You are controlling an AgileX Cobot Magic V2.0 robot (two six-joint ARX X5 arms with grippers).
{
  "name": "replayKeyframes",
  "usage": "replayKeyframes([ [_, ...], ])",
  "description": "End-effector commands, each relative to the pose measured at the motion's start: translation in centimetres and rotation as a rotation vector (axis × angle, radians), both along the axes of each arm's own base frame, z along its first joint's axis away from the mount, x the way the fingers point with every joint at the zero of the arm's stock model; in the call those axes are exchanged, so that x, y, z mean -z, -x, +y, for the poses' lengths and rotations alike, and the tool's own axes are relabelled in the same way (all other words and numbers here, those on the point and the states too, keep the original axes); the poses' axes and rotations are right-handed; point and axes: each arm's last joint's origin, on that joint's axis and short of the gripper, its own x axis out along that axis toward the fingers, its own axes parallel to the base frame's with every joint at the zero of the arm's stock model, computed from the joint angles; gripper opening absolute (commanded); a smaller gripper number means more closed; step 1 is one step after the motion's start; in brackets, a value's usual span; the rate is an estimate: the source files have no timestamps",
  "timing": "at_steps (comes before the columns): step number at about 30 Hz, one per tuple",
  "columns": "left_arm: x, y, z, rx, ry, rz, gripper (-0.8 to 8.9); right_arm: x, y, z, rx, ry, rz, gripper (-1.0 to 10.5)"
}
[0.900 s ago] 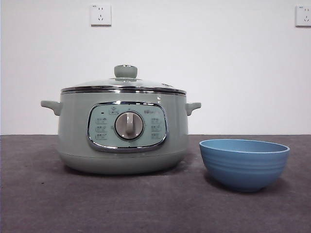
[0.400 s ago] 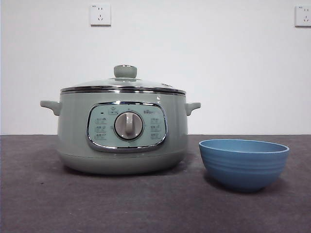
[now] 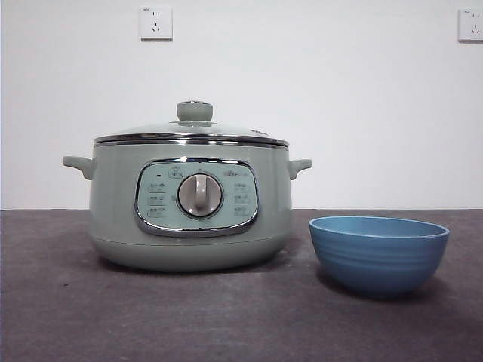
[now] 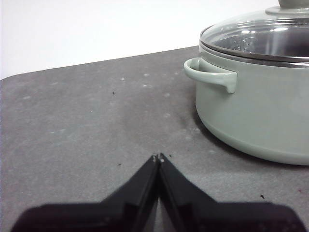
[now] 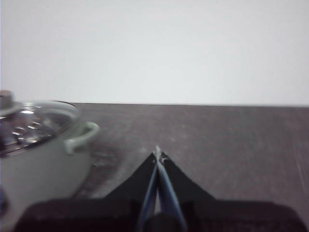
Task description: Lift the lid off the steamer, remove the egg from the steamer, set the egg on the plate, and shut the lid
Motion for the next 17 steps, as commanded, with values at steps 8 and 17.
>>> replayKeyframes([
  [8, 0.4, -0.1, 0.0, -0.005, 0.007, 0.008, -0.03, 3.5, -0.1, -0.1, 0.023, -0.058, 0.045, 0.0],
  [17, 0.4, -0.1, 0.0, -0.005, 0.007, 0.008, -0.03, 5.1, 0.0, -0.1, 0.031, -0.04, 0.219, 0.0],
])
